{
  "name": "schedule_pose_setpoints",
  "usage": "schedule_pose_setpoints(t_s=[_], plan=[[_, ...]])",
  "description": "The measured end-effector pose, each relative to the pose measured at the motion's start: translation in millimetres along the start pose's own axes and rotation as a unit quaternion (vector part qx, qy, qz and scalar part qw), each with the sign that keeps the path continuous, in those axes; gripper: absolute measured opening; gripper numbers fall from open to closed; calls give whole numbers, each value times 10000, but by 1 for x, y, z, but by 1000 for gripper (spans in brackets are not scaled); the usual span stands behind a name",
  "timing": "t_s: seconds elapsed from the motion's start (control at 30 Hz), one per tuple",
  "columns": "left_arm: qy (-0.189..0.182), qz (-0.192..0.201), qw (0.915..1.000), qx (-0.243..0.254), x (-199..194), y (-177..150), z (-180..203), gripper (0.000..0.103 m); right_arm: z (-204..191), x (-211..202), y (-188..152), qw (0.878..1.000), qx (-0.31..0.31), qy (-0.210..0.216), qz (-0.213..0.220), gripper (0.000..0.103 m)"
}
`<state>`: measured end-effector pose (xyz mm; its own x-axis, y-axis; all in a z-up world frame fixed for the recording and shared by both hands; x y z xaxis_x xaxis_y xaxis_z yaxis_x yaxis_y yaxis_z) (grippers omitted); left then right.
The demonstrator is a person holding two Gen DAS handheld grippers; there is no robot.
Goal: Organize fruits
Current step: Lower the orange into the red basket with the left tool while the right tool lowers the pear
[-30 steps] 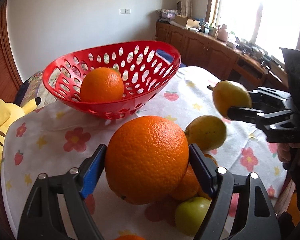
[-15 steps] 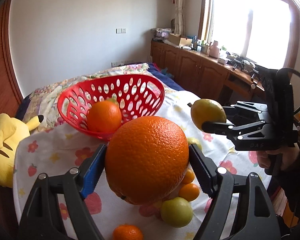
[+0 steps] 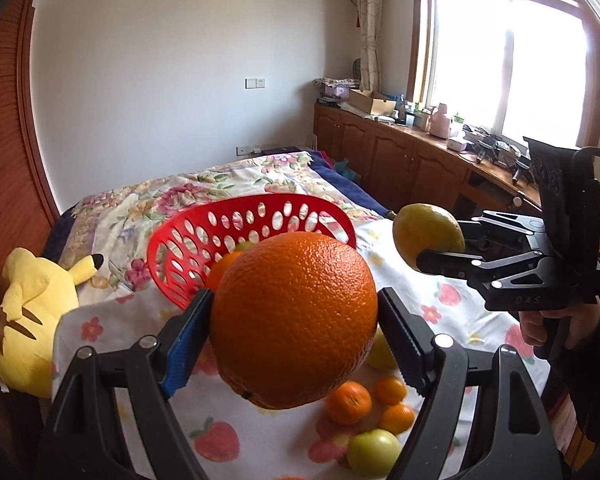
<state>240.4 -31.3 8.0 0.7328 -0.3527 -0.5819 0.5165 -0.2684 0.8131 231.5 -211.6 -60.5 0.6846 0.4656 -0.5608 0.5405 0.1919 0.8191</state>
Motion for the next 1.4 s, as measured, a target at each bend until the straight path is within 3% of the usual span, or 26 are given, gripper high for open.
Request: schedule_pose_setpoints(t_s=[0.57,0.97,1.4], plan=[[149,-135,9997,-111,43,26,-43,80,-11,62,46,9988,-396,253,-157,64],[252,-280,9991,-169,70,26,-64,80,-23,107,34,9962,-626,274,-545,64],[388,-587,9971,-274,109,25,-86,80,-32,128,22,9929,-723,394,-859,64]])
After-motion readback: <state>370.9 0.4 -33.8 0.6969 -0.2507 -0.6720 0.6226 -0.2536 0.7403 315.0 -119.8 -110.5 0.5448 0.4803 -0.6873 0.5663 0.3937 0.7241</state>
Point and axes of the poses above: each gripper's, at about its wrist camera, not at the fingertips, and x roughly the way its jaws point, z to its right, y to its top, the point moved 5 cm from there along x, roughly the way its jaws point, and after that the axes turned 6 degrees about x, right-handed, at the moved point
